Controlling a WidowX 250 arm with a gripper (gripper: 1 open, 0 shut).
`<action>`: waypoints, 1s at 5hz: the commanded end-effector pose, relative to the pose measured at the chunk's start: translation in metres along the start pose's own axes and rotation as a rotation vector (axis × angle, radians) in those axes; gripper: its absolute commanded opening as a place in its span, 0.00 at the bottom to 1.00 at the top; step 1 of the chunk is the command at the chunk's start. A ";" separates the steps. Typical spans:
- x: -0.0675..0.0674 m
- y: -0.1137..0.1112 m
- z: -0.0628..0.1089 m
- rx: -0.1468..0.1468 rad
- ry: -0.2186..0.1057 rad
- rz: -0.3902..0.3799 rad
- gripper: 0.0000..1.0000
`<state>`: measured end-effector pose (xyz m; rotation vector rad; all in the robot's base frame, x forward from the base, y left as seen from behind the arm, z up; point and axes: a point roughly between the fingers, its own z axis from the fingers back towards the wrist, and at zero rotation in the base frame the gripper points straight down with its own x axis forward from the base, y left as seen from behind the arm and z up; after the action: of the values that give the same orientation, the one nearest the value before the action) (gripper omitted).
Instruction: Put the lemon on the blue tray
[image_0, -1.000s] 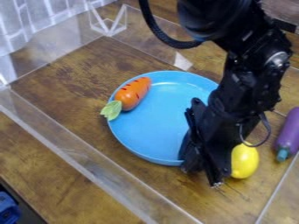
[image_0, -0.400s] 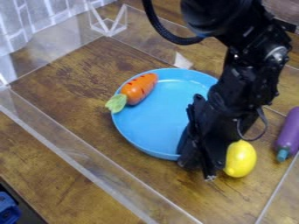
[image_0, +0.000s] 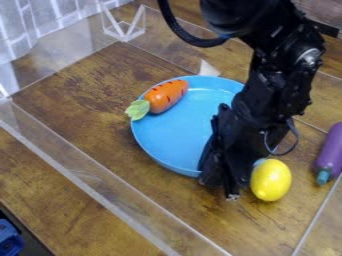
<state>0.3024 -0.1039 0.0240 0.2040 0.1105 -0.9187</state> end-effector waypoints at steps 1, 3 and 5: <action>0.010 -0.003 0.016 0.017 -0.025 -0.041 0.00; -0.006 -0.009 0.010 0.030 -0.025 -0.122 0.00; -0.013 0.000 0.002 0.047 -0.026 -0.210 0.00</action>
<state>0.2934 -0.0971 0.0232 0.2264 0.1011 -1.1086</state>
